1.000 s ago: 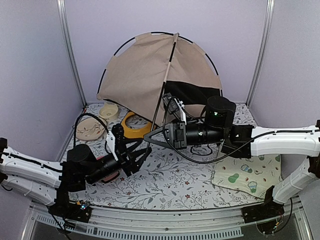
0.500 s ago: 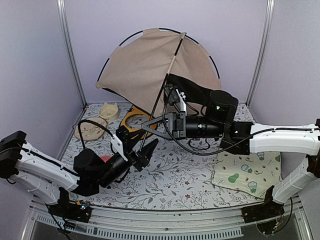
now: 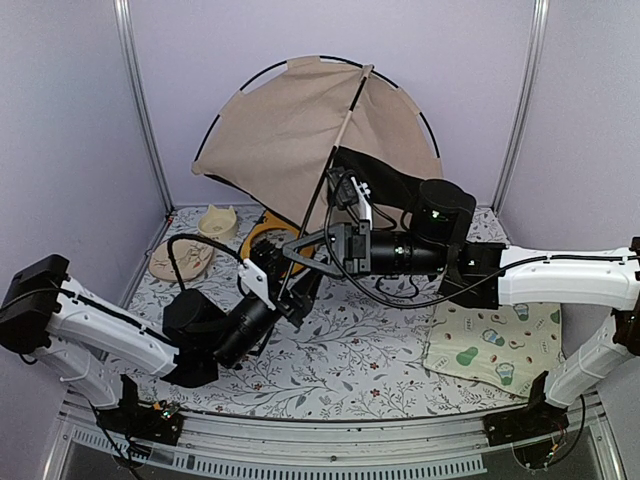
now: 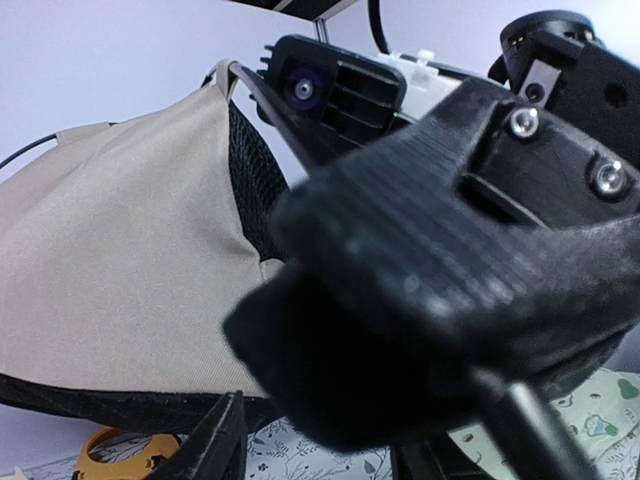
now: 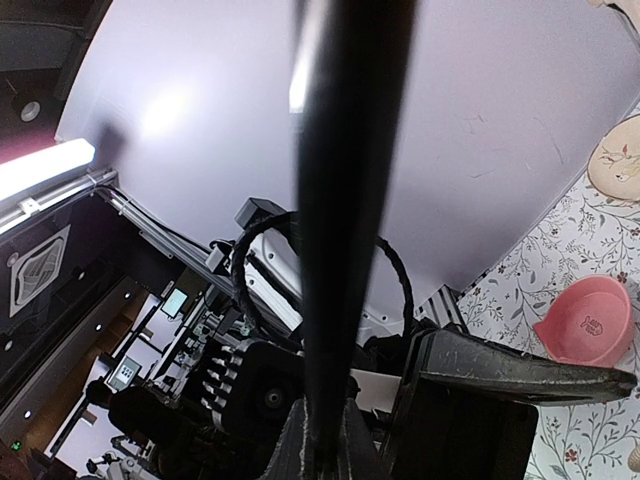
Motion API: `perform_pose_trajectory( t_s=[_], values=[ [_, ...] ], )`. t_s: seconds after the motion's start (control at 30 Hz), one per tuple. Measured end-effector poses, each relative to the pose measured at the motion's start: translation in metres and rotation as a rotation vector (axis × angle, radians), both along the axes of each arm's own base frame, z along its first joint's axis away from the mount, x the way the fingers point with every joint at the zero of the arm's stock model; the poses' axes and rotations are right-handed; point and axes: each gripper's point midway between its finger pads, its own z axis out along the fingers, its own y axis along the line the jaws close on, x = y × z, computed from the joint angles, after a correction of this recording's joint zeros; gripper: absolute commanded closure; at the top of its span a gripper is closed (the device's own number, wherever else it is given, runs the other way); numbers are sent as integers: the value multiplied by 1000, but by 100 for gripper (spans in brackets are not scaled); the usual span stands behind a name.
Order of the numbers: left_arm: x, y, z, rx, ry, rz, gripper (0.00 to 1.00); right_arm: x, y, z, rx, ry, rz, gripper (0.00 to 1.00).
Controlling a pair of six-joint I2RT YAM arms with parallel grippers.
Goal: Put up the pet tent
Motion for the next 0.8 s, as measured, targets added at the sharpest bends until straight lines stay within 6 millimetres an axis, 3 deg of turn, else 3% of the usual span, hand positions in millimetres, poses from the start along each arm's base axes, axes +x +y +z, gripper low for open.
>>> perform_pose_trajectory(
  t_s=[0.53, 0.8],
  values=[
    [24, -5, 2, -1, 17, 25, 67, 6, -1, 0, 1, 5, -22, 100],
    [31, -12, 0, -8, 44, 7, 82, 13, -3, 0, 1, 6, -46, 100]
  ],
)
